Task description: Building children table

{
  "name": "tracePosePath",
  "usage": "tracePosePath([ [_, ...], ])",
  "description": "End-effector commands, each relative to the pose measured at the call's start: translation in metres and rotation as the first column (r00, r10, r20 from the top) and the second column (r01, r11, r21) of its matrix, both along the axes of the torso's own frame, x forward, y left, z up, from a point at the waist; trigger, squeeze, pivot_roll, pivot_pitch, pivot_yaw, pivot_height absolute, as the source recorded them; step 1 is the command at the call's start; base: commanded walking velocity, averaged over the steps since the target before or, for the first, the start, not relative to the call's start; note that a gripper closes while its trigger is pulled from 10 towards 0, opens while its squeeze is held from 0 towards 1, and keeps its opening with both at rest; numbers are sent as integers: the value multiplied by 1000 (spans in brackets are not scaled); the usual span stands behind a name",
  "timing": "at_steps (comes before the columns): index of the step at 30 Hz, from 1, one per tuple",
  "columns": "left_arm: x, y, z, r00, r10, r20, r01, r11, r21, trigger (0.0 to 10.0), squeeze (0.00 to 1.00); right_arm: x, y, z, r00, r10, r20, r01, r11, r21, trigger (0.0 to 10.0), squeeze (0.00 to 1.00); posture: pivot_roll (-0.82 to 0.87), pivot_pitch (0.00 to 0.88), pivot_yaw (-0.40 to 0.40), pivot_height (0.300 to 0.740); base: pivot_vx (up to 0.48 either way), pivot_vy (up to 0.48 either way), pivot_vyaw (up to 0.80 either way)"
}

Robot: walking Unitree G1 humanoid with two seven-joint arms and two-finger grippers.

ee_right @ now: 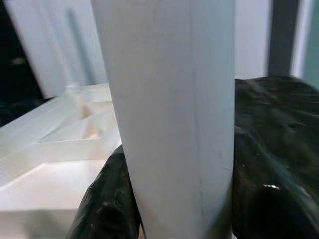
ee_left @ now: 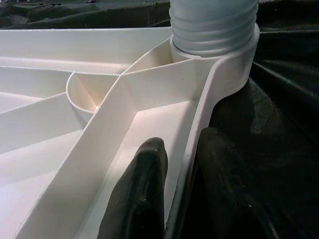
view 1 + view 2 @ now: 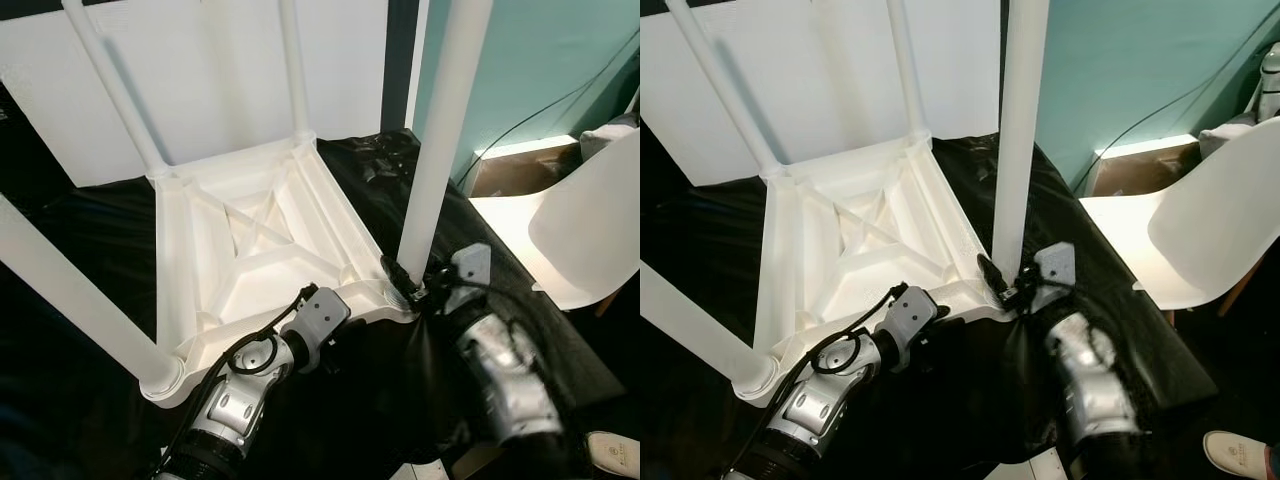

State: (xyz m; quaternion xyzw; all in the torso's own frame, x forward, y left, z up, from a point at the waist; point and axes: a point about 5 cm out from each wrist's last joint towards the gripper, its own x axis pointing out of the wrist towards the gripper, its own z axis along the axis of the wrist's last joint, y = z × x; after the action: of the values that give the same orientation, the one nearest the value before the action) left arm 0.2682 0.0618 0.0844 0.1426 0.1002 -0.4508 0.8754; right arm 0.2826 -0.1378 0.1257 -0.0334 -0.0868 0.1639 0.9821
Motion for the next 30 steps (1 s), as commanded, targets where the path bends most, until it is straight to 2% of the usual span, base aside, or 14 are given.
tracePosePath([
  [1,-10,11,-27,992,49,-114,-43,997,58,10000,0,1,-22,-15,985,-153,-81,151,988,-33,0,0,-26,0,58,740,0,0,0],
  [4,-12,11,-28,992,46,-119,-39,997,60,10000,0,4,-22,-11,973,-221,-68,219,975,-37,0,0,-31,0,61,740,0,0,0],
  [6,-12,10,-28,992,42,-119,-35,997,61,10000,0,4,-17,-12,975,-206,-78,203,978,-42,0,0,-33,0,60,740,0,0,0],
  [7,-12,10,-28,992,42,-119,-35,998,61,10000,0,3,-14,-14,975,-205,-89,202,978,-45,2431,0,-33,0,59,740,0,0,0],
  [8,-12,10,-28,992,42,-119,-35,998,61,10000,0,3,-14,-14,975,-205,-89,202,978,-45,2431,0,-33,0,59,740,0,0,0],
  [9,-11,10,-28,992,42,-120,-34,998,61,10000,0,2,-9,-15,978,-189,-93,185,981,-51,10000,0,-37,0,58,740,0,0,0],
  [11,-12,9,-28,992,41,-120,-34,998,61,10000,0,1,-7,-15,980,-176,-90,171,984,-55,10000,0,-37,0,58,740,0,0,0],
  [12,-12,9,-28,992,41,-120,-34,998,61,10000,0,1,-6,-16,983,-161,-93,157,987,-45,10000,1000,-37,0,58,740,0,0,0],
  [15,-11,9,-28,992,41,-120,-34,998,61,10000,0,0,-2,-18,991,-36,-130,33,999,-25,10000,1000,-40,0,55,740,0,0,0],
  [16,-11,9,-28,992,41,-120,-34,998,61,10000,0,0,-2,-18,991,-36,-130,33,999,-25,10000,1000,-40,0,55,740,0,0,0],
  [17,-11,8,-28,992,41,-120,-34,998,60,10000,0,1,-3,-20,987,43,-154,-51,997,-50,10000,0,-43,0,53,740,0,0,0],
  [24,-10,7,-28,992,35,-119,-28,998,58,10000,0,13,-19,-8,964,228,-140,-248,958,-146,10000,0,-52,0,55,740,0,0,0],
  [28,-11,6,-28,992,32,-119,-25,998,58,10000,0,15,-21,-6,952,268,-145,-291,942,-169,10000,0,-56,0,58,740,0,0,0],
  [30,-11,6,-28,992,28,-119,-21,998,59,10000,0,21,-25,-1,942,305,-143,-330,921,-209,10000,0,-56,0,61,740,0,0,0],
])
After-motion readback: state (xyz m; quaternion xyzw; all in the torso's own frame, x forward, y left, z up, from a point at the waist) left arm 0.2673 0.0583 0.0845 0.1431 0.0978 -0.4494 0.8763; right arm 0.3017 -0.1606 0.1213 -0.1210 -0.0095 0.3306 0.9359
